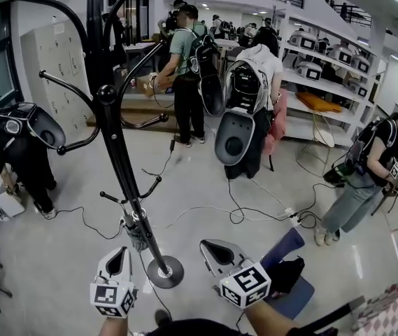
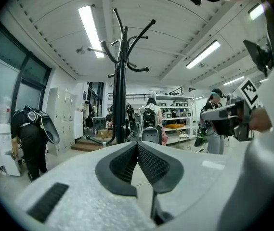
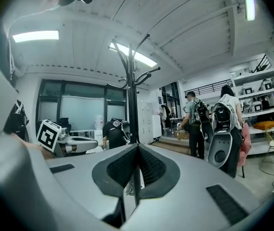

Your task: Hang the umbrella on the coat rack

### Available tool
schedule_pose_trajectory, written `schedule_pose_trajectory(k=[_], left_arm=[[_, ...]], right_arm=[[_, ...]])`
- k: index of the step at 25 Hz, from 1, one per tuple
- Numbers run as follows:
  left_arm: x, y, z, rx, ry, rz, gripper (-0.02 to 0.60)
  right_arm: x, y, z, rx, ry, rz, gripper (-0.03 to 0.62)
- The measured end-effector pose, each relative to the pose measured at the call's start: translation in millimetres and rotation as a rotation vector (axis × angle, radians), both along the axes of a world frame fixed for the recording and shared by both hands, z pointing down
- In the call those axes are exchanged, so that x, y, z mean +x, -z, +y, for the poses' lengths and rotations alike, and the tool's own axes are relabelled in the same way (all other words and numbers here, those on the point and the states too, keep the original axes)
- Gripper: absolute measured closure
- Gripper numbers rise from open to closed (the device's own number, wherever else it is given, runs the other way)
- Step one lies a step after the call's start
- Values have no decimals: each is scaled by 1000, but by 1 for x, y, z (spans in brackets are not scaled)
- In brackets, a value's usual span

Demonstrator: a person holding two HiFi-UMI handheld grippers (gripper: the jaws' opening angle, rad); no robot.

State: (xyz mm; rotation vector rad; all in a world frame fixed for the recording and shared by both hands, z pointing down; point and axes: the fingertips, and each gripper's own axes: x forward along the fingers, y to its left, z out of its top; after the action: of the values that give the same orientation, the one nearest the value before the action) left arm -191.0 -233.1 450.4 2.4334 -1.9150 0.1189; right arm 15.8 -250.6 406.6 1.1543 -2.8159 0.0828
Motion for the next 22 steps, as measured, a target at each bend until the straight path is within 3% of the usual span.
schedule_pose_trajectory(k=[11, 18, 22], left_arm=[[20, 24, 29, 31, -36, 33, 571], [16, 55, 33, 62, -26, -44, 571], [10, 60, 37, 57, -25, 3, 571]], right_arm=[[-6, 28, 7, 36, 63, -53, 592], [-3, 42, 1, 46, 24, -14, 592], [-6, 47, 5, 66, 37, -7, 594]])
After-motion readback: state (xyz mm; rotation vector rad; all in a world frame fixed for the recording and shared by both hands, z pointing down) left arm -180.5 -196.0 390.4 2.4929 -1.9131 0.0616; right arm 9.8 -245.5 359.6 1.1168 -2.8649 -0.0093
